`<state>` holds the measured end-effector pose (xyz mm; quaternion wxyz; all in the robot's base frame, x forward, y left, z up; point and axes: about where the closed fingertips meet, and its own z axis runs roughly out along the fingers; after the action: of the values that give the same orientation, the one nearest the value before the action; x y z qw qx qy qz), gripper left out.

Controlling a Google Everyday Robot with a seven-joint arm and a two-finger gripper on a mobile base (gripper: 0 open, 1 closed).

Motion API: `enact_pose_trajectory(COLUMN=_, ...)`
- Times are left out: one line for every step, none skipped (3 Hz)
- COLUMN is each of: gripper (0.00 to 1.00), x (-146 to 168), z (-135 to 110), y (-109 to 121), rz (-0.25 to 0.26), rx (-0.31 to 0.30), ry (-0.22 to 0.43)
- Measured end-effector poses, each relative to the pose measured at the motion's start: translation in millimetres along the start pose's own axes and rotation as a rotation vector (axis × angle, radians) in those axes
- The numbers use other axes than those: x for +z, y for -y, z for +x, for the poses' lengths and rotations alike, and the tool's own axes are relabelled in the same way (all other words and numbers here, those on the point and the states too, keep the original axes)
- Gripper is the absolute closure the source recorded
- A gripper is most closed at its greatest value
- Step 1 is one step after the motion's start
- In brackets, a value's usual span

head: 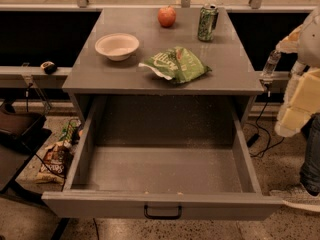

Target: Place green jalapeno chip bag into top drawer

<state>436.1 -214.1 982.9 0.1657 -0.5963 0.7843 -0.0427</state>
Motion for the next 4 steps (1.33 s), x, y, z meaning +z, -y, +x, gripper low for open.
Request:
enact_pose_trajectory(gripper=0.0, x=15, z=-38, y=36, rz=0.038, rx=-0.074, ry=0.08)
enact_pose_trajectory(gripper=0.0, x=37, z=-85, y=92, rz=0.107, rx=-0.17, ry=0.172)
enact_pose_trajectory(gripper=0.0, x=66, z=-123, y=138, rz=0.146, rx=-0.223, ry=0.288)
enact_pose_trajectory(gripper=0.0, x=66, z=-123, y=138, rz=0.146, rx=-0.223, ry=0.288)
